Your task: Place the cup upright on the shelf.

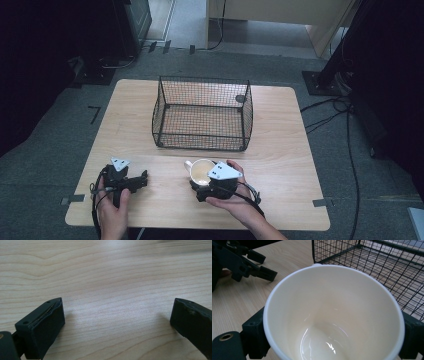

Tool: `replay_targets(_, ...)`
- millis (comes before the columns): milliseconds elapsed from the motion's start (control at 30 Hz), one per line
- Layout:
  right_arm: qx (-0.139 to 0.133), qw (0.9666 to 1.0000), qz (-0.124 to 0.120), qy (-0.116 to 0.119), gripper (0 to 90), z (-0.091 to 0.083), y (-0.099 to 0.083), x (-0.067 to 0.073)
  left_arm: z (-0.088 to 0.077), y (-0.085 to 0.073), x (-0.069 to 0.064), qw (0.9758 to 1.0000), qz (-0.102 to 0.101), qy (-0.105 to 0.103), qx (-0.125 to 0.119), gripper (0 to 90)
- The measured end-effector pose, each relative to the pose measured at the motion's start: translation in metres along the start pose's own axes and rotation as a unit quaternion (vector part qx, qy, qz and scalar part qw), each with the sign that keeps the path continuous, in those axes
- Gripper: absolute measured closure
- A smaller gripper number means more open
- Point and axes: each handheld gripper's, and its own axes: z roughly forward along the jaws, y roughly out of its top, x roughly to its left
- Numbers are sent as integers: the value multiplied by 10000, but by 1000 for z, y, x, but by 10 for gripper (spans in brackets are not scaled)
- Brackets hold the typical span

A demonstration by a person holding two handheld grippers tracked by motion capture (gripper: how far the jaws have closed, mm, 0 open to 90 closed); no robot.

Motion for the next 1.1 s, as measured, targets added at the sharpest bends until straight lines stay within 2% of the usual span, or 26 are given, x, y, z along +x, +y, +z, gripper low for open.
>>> replay_targets(633, -335, 9994, -37, -60, 98, -5, 35, -3, 0, 0, 0, 10000, -2, 0, -1, 0)
replay_targets(1100, -532, 9985, 6, -149, 98, -5, 61, -11, 0, 0, 0, 10000, -9, -3, 1, 0)
